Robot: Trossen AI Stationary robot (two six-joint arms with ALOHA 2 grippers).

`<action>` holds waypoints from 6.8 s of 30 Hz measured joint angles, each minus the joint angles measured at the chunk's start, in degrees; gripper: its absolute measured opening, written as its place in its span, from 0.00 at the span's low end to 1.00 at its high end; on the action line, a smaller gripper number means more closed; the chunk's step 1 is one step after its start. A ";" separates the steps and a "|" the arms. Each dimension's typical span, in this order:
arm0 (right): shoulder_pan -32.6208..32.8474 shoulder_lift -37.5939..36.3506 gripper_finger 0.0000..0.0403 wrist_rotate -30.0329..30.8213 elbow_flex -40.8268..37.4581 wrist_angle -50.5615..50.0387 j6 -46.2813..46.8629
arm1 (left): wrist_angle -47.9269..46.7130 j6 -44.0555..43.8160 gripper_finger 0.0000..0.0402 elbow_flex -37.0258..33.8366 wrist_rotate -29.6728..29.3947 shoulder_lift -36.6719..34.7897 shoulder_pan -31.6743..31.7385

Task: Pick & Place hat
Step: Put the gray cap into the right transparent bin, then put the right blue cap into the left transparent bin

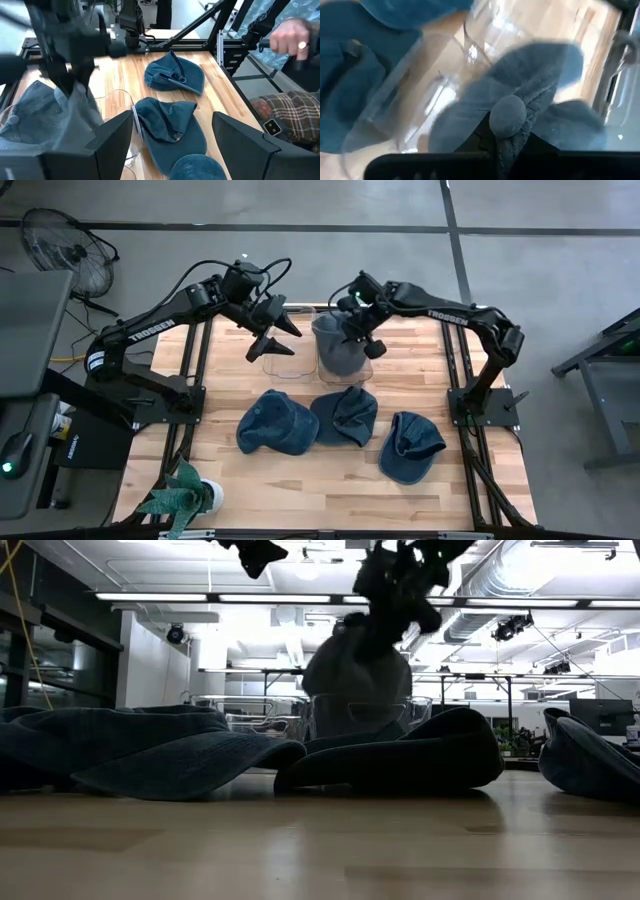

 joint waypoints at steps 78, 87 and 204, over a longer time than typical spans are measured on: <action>3.59 -26.14 0.54 14.07 -7.82 -4.42 30.14 | -13.94 -0.43 0.67 -0.43 -13.73 0.04 -0.01; 7.49 -26.86 0.54 13.74 -10.69 -14.09 37.53 | -7.66 -1.61 0.67 -11.25 -12.81 -1.18 -2.62; 35.28 -25.27 0.01 15.51 -37.64 -5.39 46.59 | 10.77 -12.26 0.67 -26.84 -12.76 -2.21 -14.24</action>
